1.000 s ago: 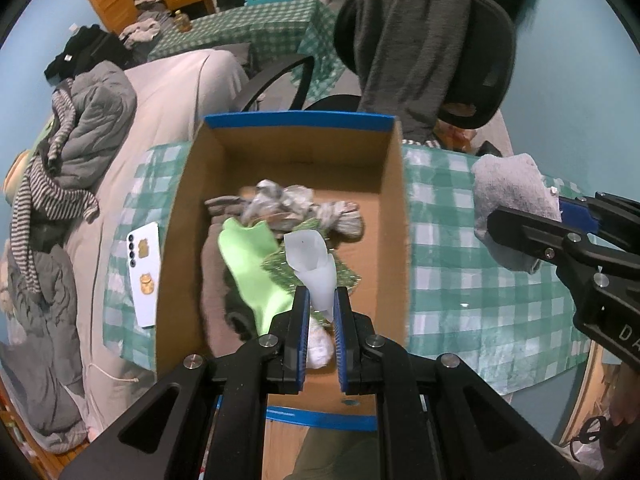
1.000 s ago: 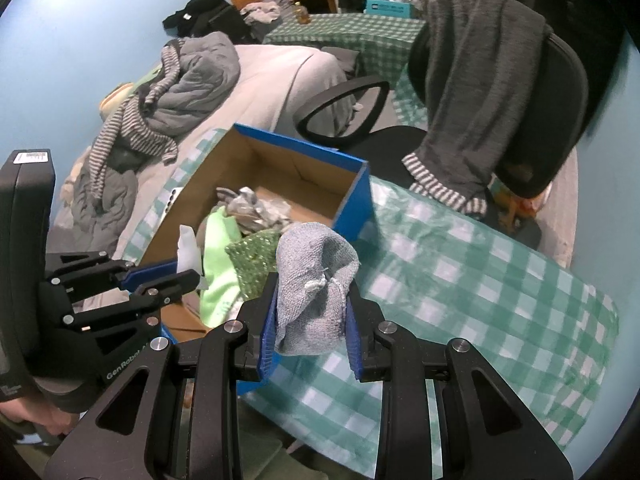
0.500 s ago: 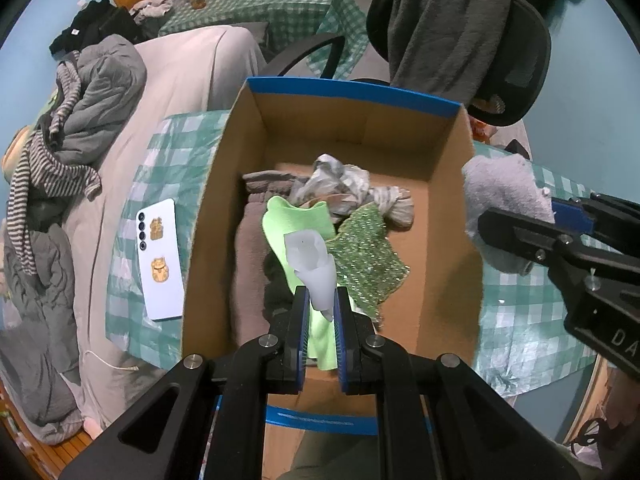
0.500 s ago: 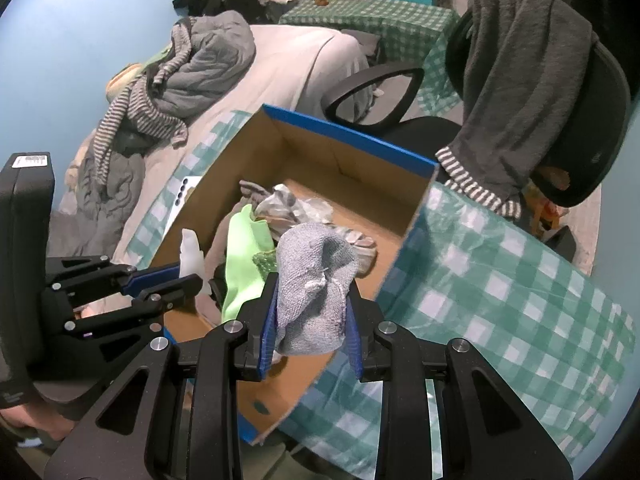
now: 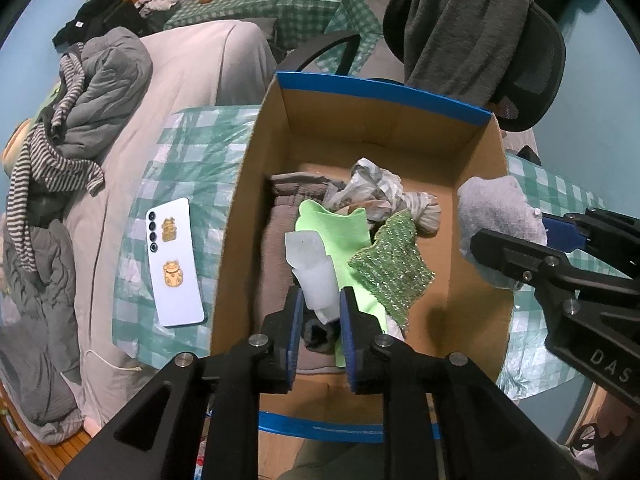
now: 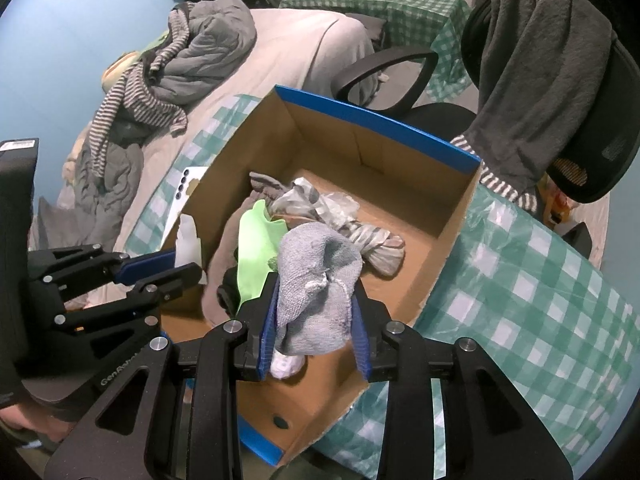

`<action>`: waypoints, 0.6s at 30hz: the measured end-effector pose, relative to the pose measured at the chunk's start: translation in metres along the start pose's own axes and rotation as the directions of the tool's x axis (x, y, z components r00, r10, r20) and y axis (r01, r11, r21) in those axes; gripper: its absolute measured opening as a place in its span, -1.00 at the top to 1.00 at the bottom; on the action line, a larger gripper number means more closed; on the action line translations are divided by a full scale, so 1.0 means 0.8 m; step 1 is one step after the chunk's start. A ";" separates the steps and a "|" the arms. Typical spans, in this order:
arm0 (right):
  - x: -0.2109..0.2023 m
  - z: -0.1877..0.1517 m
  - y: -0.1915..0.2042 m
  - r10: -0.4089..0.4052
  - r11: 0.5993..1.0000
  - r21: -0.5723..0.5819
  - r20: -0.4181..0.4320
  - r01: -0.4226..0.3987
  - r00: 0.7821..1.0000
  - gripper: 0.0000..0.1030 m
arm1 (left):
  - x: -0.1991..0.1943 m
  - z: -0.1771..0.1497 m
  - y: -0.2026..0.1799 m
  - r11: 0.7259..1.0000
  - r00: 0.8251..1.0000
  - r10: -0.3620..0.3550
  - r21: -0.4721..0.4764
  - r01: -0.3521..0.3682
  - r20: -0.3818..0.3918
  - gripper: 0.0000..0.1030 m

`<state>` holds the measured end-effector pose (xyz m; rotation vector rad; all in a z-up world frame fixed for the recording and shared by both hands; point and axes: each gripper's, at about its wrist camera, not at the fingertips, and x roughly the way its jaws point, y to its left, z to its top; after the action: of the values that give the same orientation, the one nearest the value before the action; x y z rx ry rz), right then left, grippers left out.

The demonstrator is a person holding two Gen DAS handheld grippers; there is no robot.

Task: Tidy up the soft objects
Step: 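Open both tools to drop the grey sock and white item into the box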

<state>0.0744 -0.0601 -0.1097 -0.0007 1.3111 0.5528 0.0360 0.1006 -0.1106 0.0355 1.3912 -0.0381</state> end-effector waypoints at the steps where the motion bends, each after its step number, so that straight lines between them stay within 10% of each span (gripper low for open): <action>1: 0.000 0.001 0.001 -0.001 1.000 0.000 0.001 0.001 1.000 0.28 | 0.000 0.000 0.001 1.000 1.000 0.004 0.001 -0.004 -0.002 0.48; 18: -0.061 0.009 0.004 -0.067 0.997 0.037 0.087 0.064 0.994 -0.33 | -0.059 0.002 -0.002 0.999 0.996 0.046 0.007 -0.047 0.071 -0.19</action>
<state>0.0725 -0.0742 -0.0624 0.0089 1.2301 0.4699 0.0289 0.0990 -0.0642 0.0725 1.3190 -0.0064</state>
